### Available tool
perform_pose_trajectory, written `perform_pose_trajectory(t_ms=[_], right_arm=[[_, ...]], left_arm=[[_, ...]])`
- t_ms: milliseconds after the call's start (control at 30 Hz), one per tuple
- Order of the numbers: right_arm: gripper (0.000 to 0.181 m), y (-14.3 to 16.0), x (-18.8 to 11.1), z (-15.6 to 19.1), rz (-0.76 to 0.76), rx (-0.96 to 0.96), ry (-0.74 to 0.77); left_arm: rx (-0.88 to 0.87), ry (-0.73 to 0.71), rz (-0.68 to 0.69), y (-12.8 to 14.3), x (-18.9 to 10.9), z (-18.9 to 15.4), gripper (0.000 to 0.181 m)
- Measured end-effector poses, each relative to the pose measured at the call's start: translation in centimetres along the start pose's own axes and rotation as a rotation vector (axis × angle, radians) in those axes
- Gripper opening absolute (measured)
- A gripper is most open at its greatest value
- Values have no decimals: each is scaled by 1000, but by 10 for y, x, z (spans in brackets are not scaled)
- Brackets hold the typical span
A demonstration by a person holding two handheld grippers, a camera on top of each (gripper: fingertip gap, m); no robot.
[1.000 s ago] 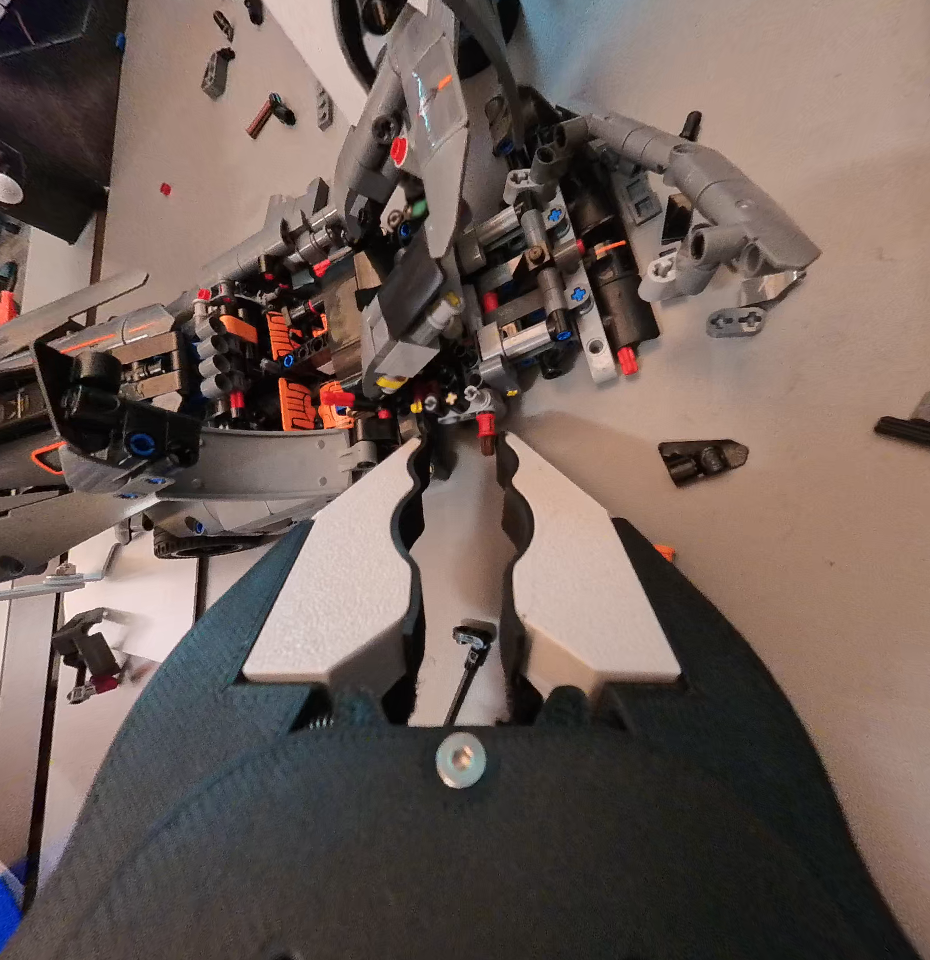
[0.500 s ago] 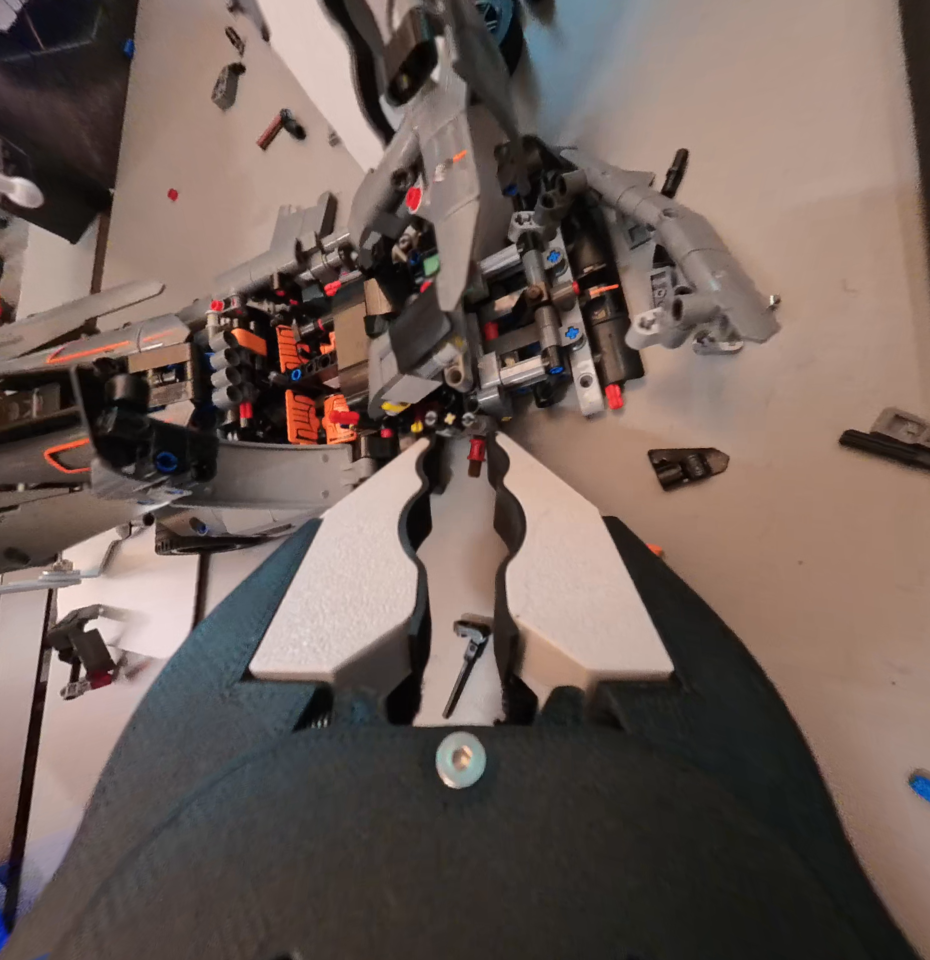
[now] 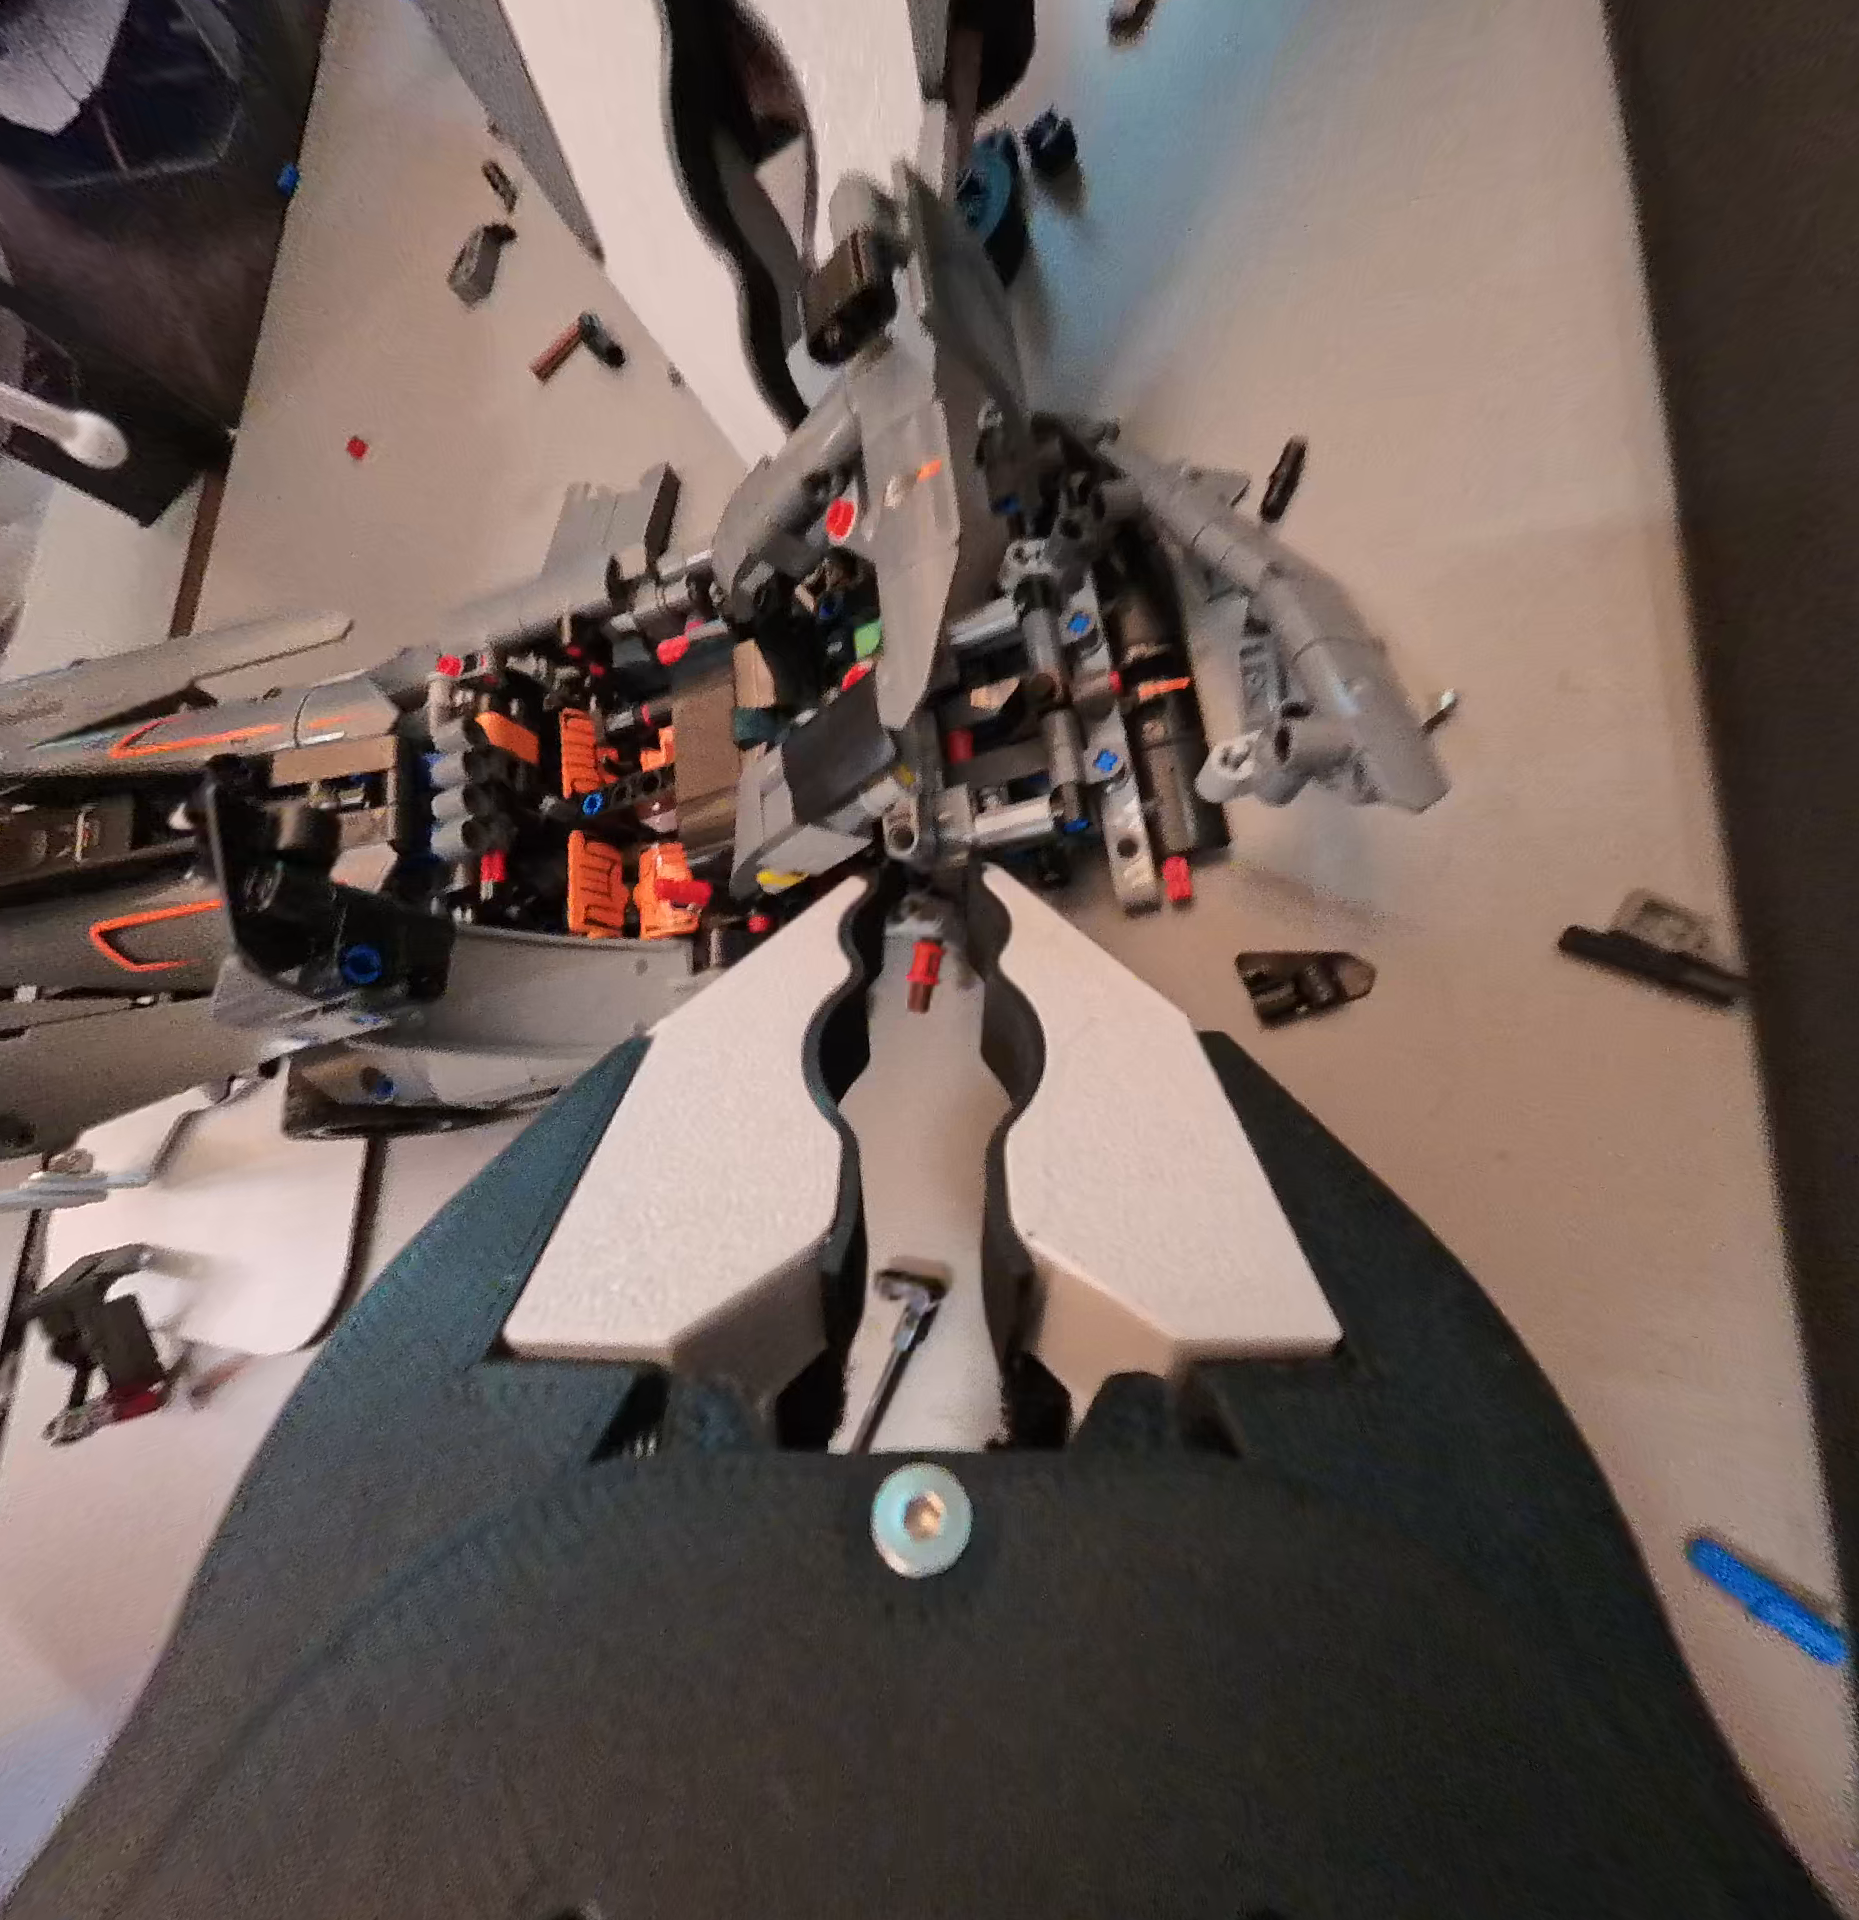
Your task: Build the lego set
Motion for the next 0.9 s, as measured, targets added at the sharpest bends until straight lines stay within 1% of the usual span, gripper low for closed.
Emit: perform_pose_trajectory(t_ms=[33,133,267,367,433,533,600,700,900], right_arm=[[5,0,1,0,0,3,-1],[5,1,1,0,-7,10,6],[5,3,-1,-1,-34,33,-3],[5,3,-1,0,-37,25,-5],[5,3,-1,0,-37,27,-7],[5,3,-2,3,-52,13,-19],[5,2,-3,5,-67,-2,-22],[5,3,-2,5,-79,-9,-27],[5,1,3,6,-65,4,-20]], left_arm=[[-12,1,-11,-3,0,-1,15],[-10,-30,0,-4,4,-2,12],[-60,-48,-12,-4,6,0,8],[-32,-89,7,-3,6,2,7],[-46,-77,4,-3,6,0,11],[-56,-81,7,-3,6,1,12],[-73,-78,14,-2,8,1,17],[-99,-61,2,-2,9,1,19],[-80,-65,-10,-2,9,1,6]])
Point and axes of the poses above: each gripper's, where its closed fingertips meet, x out along the fingers, y out of its underside, z = x × y across the jaws, the point moved 7 cm from there along -x, back along the fingers, and after that the axes turned 8 degrees about -z, right-handed, at the moved point
